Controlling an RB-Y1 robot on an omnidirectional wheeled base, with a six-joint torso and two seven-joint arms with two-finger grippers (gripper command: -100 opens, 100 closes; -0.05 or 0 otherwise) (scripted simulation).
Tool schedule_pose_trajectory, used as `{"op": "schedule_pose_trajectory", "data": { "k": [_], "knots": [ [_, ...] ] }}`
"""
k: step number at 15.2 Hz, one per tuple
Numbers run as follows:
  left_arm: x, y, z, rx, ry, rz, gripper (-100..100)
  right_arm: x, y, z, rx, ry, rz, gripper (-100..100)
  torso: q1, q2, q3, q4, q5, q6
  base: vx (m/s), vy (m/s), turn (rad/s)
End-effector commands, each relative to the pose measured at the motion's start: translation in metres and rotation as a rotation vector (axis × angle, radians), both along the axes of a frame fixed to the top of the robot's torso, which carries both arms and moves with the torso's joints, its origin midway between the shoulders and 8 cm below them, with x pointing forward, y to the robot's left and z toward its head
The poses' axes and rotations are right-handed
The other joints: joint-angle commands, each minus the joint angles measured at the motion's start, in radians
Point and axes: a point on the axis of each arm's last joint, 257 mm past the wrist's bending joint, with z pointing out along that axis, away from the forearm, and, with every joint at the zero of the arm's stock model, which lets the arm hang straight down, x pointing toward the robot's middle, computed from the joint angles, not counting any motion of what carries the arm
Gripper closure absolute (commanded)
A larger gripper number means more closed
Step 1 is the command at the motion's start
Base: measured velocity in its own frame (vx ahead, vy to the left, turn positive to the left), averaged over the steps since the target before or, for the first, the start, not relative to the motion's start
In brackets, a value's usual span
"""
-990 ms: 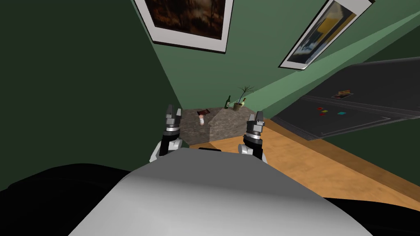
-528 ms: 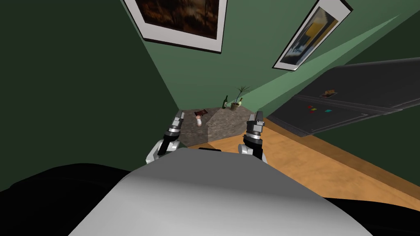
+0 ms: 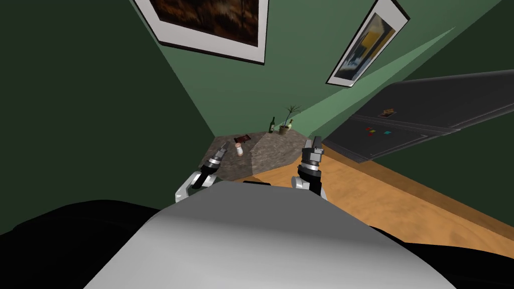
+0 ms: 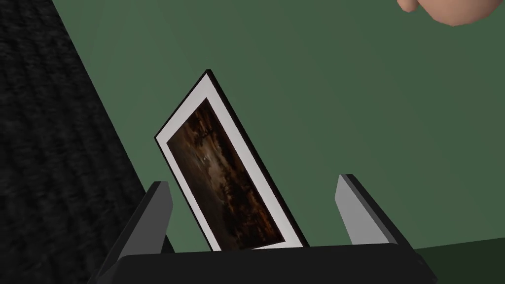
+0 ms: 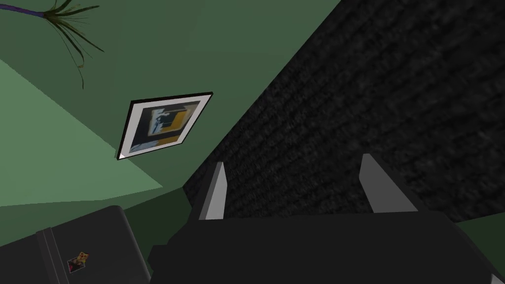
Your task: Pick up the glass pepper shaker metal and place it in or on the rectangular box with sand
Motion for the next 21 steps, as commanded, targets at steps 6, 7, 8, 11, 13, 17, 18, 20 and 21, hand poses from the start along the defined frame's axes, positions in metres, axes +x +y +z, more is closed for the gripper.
{"op": "schedule_pose_trajectory", "data": {
  "k": [6,7,8,11,13,17,18,20,21],
  "knots": [
    [0.005,0.022,-0.065,0.264,0.132,0.035,-100,0.000,0.000,0.000,0.000,0.000,0.000,0,-0.001,0.000,0.000,0.000,0.000,0.000,0.044,-0.041,-0.101],
    [0.005,0.027,-0.076,0.308,0.152,0.040,-100,0.000,0.000,0.000,0.000,0.000,0.000,0,0.000,0.000,0.000,0.000,0.000,0.000,0.033,-0.037,-0.111],
    [0.005,0.032,-0.086,0.351,0.172,0.044,-100,0.000,0.000,0.000,0.000,0.000,0.000,0,0.000,0.000,0.000,0.000,0.000,0.000,0.037,-0.038,-0.124],
    [0.004,0.043,-0.105,0.433,0.209,0.052,-100,0.000,0.000,0.000,0.000,0.000,0.000,0,0.000,0.000,0.000,0.000,0.000,0.000,0.049,-0.037,-0.100],
    [0.002,0.055,-0.122,0.510,0.243,0.059,-100,0.000,0.000,0.000,0.000,0.000,0.000,0,0.000,0.000,0.000,0.000,0.000,0.000,0.034,-0.032,-0.066],
    [-0.005,0.081,-0.154,0.667,0.309,0.070,-100,0.000,0.000,0.000,0.000,0.000,0.000,0,0.000,0.000,0.000,0.000,0.000,0.000,0.042,-0.037,-0.108],
    [-0.006,0.085,-0.159,0.691,0.319,0.071,-100,0.000,0.000,0.000,0.000,0.000,0.000,0,-0.001,0.000,0.000,0.000,0.000,0.000,0.053,-0.036,-0.109],
    [-0.009,0.095,-0.169,0.745,0.341,0.074,-100,0.000,0.000,0.000,0.000,0.000,0.000,0,-0.001,0.000,0.000,0.000,0.000,0.000,0.040,-0.035,-0.068],
    [-0.006,0.089,-0.162,0.708,0.327,0.073,-100,0.000,0.000,0.000,0.000,0.000,0.000,0,0.000,0.000,0.000,0.000,0.000,0.000,0.023,-0.018,-0.021]
  ]
}}
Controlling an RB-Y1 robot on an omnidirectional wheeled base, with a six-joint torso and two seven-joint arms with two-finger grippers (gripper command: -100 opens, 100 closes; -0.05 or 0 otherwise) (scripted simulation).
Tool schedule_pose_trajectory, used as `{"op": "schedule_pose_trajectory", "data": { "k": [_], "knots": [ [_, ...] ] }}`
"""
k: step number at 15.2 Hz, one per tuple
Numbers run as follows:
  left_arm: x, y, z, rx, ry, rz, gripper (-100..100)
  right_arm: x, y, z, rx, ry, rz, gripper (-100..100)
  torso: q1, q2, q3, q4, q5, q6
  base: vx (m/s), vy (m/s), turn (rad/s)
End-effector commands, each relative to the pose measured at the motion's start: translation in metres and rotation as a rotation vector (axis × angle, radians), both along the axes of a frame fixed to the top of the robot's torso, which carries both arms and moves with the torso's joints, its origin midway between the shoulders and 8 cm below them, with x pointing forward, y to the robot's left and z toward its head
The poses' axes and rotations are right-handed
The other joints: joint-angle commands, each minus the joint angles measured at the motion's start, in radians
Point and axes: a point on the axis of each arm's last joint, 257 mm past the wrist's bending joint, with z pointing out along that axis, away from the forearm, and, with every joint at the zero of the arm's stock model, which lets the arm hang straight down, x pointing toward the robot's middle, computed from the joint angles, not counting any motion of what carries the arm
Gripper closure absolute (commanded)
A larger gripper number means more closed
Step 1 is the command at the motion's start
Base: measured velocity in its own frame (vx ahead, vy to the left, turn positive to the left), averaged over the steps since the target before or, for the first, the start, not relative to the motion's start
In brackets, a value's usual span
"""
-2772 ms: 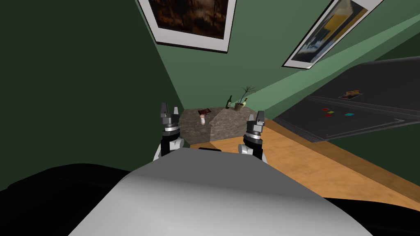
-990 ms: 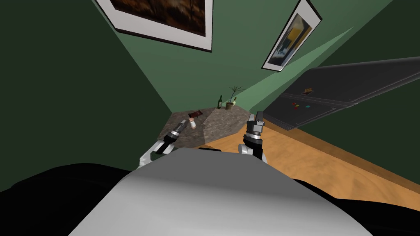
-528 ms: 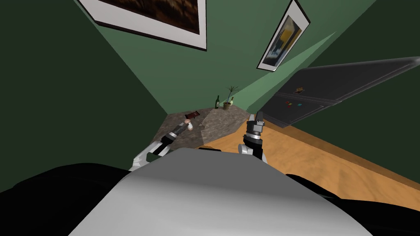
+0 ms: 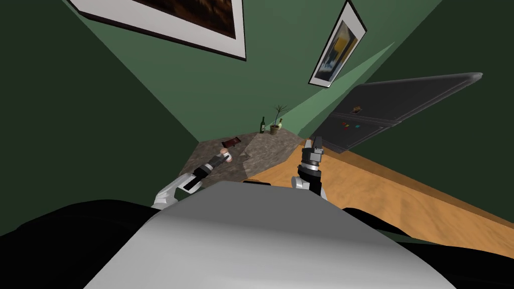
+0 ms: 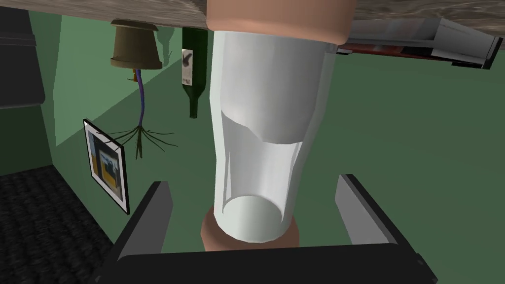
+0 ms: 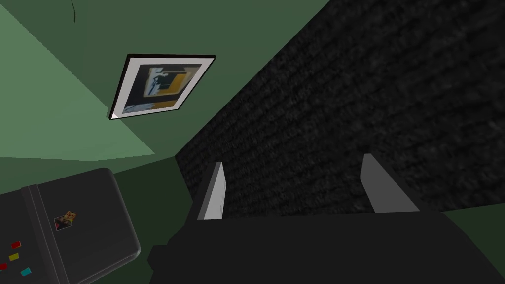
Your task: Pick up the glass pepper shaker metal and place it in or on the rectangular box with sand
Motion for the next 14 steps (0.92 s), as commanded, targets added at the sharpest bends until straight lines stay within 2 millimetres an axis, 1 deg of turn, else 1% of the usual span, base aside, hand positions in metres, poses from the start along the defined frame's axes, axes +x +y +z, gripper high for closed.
{"op": "schedule_pose_trajectory", "data": {
  "k": [1,2,7,8,10,12,13,14],
  "knots": [
    [0.000,0.000,0.000,0.000,0.000,0.000,-100,0.000,0.000,0.000,0.000,0.000,0.000,0,0.000,0.000,0.000,0.000,0.000,0.000,0.009,-0.006,0.001],
    [0.000,0.000,0.000,0.000,0.000,0.000,100,0.000,0.000,0.000,0.000,0.000,0.000,0,0.001,0.001,0.001,0.000,0.000,0.000,0.000,0.000,0.000],
    [0.000,0.000,0.000,0.003,-0.001,0.000,100,0.000,0.000,0.000,0.000,0.000,0.000,0,0.002,0.002,0.001,0.000,0.001,0.000,0.000,0.000,0.000],
    [0.010,0.019,0.004,0.016,-0.006,0.042,100,0.000,0.000,0.000,0.000,0.000,0.000,0,0.002,0.002,0.001,0.000,0.001,0.000,0.000,0.000,-0.150],
    [0.021,0.043,0.009,0.029,-0.012,0.093,100,0.000,0.000,0.000,0.000,0.000,0.000,0,0.003,0.001,0.001,0.001,0.001,0.003,0.005,0.014,-0.317],
    [0.027,0.057,0.013,0.036,-0.017,0.125,100,0.000,0.000,0.000,0.000,0.000,0.000,0,0.004,0.000,0.000,0.001,0.001,0.002,0.011,0.026,-0.209],
    [0.034,0.073,0.017,0.041,-0.022,0.161,100,0.000,0.000,0.000,0.000,0.000,0.000,0,0.004,0.000,0.000,0.001,0.001,0.001,0.009,0.020,-0.196],
    [0.037,0.081,0.020,0.044,-0.025,0.180,100,0.000,0.000,0.000,0.000,0.000,0.000,0,0.004,-0.001,0.000,0.001,0.001,0.002,0.008,0.018,-0.223]
  ]
}}
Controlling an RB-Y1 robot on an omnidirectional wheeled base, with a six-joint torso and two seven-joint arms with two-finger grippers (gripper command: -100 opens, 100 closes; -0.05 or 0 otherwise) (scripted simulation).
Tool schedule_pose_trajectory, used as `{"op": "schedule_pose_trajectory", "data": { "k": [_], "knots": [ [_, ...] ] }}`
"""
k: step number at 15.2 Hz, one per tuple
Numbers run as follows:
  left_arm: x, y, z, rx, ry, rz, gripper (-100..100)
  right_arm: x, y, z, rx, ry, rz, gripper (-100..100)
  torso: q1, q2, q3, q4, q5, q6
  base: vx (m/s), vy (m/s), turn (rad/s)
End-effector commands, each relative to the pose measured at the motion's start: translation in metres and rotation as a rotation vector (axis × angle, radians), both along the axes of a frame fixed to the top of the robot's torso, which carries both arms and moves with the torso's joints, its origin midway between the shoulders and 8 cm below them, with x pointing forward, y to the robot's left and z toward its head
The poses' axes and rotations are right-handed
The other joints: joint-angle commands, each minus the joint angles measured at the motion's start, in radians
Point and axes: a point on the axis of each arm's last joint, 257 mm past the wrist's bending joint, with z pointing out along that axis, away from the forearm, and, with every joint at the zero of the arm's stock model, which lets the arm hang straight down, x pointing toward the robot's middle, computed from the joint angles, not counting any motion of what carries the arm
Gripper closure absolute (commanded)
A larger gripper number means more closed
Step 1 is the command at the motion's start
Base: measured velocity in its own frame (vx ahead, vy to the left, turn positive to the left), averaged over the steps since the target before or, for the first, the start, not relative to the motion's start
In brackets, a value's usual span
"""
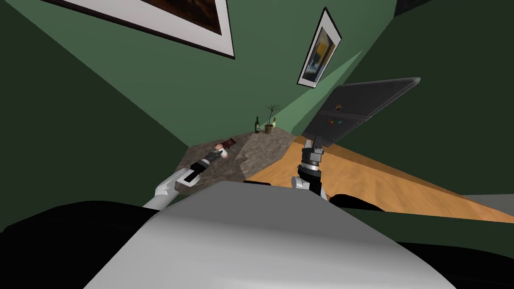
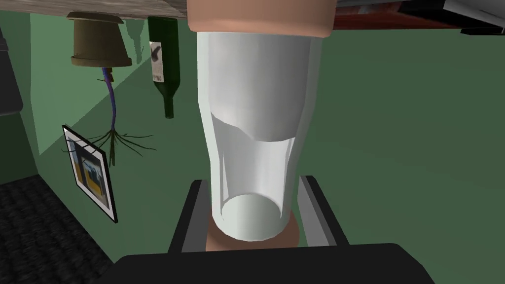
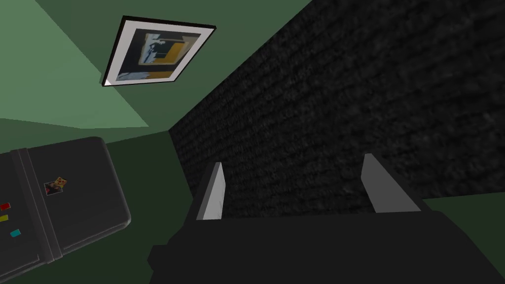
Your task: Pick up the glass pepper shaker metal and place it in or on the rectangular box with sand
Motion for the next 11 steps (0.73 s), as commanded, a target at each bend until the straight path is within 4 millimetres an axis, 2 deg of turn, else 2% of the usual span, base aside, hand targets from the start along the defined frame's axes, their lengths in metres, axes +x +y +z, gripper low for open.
{"op": "schedule_pose_trajectory", "data": {
  "k": [1,2,11],
  "knots": [
    [0.005,0.023,0.005,0.006,-0.006,0.052,100,0.000,0.000,0.000,0.000,0.000,0.000,0,0.000,0.000,0.000,0.000,0.000,0.000,0.010,0.017,-0.219],
    [0.011,0.041,0.010,0.009,-0.013,0.094,100,0.000,0.000,0.000,0.000,0.000,0.000,0,0.000,0.000,0.000,0.000,0.000,0.000,0.012,0.016,-0.303],
    [0.030,0.126,0.034,-0.002,-0.045,0.300,100,0.000,0.000,0.000,0.000,0.000,0.000,0,-0.001,0.001,0.000,0.000,0.000,-0.001,0.006,0.017,-0.200]
  ]
}}
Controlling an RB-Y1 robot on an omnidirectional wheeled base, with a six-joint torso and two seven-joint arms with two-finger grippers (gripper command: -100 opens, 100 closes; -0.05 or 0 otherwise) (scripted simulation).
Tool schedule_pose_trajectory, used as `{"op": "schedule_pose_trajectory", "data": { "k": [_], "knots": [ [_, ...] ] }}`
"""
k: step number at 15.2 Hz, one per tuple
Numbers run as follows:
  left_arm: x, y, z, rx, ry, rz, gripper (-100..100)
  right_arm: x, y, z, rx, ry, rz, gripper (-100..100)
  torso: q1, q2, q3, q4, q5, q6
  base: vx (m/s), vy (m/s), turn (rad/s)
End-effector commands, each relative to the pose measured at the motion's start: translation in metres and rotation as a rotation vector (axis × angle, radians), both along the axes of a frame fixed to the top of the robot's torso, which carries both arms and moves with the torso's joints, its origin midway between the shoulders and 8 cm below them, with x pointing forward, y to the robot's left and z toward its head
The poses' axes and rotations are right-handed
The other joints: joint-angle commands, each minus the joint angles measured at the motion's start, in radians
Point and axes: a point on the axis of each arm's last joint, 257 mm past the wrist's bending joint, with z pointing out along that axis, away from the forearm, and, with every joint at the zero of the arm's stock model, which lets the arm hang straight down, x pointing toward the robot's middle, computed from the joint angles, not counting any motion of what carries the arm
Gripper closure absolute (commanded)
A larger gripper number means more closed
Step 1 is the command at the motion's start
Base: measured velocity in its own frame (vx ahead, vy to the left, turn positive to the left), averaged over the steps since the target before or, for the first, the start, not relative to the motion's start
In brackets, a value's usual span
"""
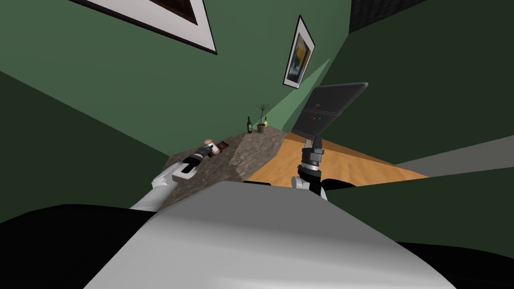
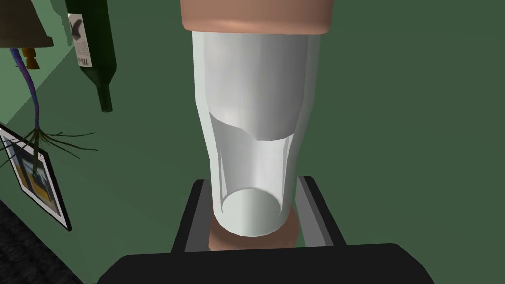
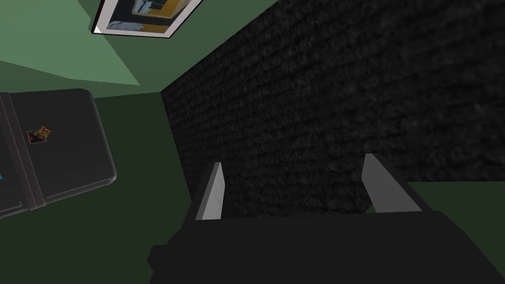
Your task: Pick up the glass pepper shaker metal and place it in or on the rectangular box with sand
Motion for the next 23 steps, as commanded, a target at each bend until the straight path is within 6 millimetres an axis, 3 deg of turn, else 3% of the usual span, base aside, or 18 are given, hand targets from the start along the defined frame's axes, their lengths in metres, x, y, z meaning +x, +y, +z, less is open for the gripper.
{"op": "schedule_pose_trajectory", "data": {
  "k": [1,9,10,11,12,16,23],
  "knots": [
    [0.003,0.022,0.006,-0.008,-0.008,0.053,100,0.000,0.000,0.000,0.000,0.000,0.000,0,0.000,0.000,0.000,0.000,0.000,0.000,0.003,0.014,-0.210],
    [0.005,0.092,0.025,-0.056,-0.045,0.239,100,0.000,0.000,0.000,0.000,0.000,0.000,0,0.000,0.000,0.000,0.000,0.000,0.000,0.003,0.015,-0.182],
    [0.005,0.097,0.026,-0.061,-0.048,0.254,100,0.000,0.000,0.000,0.000,0.000,0.000,0,0.000,0.001,0.000,0.000,0.000,-0.001,0.001,0.014,-0.146],
    [0.004,0.088,0.025,-0.052,-0.044,0.229,100,0.000,0.000,0.000,0.000,0.000,0.000,0,0.000,0.001,0.001,0.001,0.000,-0.001,0.002,0.011,-0.054],
    [0.005,0.091,0.026,-0.054,-0.045,0.235,-100,0.000,0.000,0.000,0.000,0.000,0.000,0,0.000,0.001,0.001,0.000,0.000,-0.002,0.002,0.006,-0.005],
    [0.005,0.091,0.026,-0.054,-0.045,0.236,-100,0.000,0.000,0.000,0.000,0.000,0.000,0,-0.002,0.002,0.001,0.001,0.000,-0.002,0.000,0.000,0.000],
    [0.002,0.114,0.069,-0.054,-0.045,0.257,-100,0.000,0.000,0.000,0.000,0.000,0.000,0,-0.004,0.004,0.003,0.001,-0.001,-0.002,-0.020,-0.022,-0.043]
  ]
}}
